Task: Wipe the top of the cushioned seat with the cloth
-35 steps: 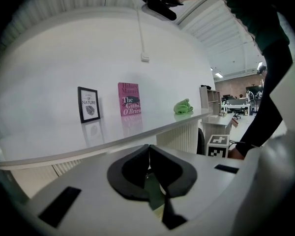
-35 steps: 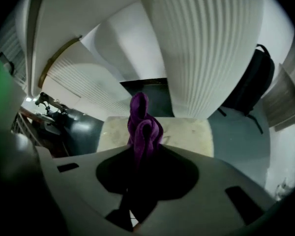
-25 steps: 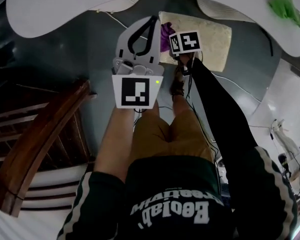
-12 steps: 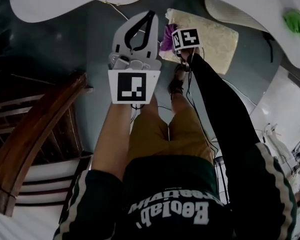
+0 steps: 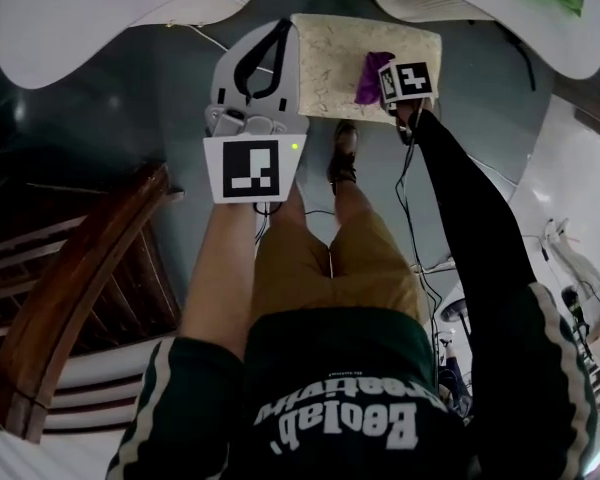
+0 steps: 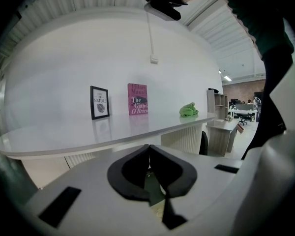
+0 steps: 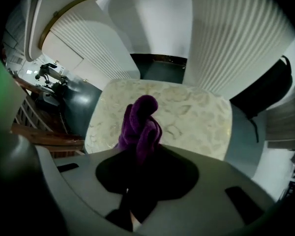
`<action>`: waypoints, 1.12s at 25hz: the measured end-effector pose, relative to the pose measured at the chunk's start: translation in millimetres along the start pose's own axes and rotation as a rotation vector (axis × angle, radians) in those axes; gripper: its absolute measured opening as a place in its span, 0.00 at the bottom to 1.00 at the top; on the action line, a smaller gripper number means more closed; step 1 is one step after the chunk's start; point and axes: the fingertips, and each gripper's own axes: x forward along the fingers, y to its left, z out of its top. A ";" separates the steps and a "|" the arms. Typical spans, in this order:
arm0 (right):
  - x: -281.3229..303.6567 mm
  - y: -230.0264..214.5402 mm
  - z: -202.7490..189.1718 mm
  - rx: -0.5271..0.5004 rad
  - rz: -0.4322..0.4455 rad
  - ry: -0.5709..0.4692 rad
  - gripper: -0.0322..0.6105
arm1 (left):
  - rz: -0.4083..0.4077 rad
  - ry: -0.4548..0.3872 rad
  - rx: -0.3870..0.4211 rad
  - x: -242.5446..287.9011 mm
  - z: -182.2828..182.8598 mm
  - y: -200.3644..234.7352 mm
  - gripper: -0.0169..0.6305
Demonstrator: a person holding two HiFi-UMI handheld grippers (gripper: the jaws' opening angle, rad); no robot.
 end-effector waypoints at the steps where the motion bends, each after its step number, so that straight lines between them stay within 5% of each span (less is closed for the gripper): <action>1: -3.3 -19.6 -5.5 0.002 -0.011 0.003 0.20 | 0.008 0.003 -0.007 3.6 -0.2 -4.6 0.05; 13: -31.0 -165.1 -63.0 0.085 -0.156 0.051 0.20 | 0.002 0.016 0.008 21.7 1.9 -51.9 0.05; 22: -26.9 -161.6 -68.4 0.129 -0.101 -0.026 0.20 | -0.004 0.022 0.019 22.7 -5.6 -65.6 0.05; 28: -68.2 -112.1 -40.2 0.058 -0.020 -0.208 0.20 | 0.004 0.006 0.009 5.1 -9.8 -55.1 0.05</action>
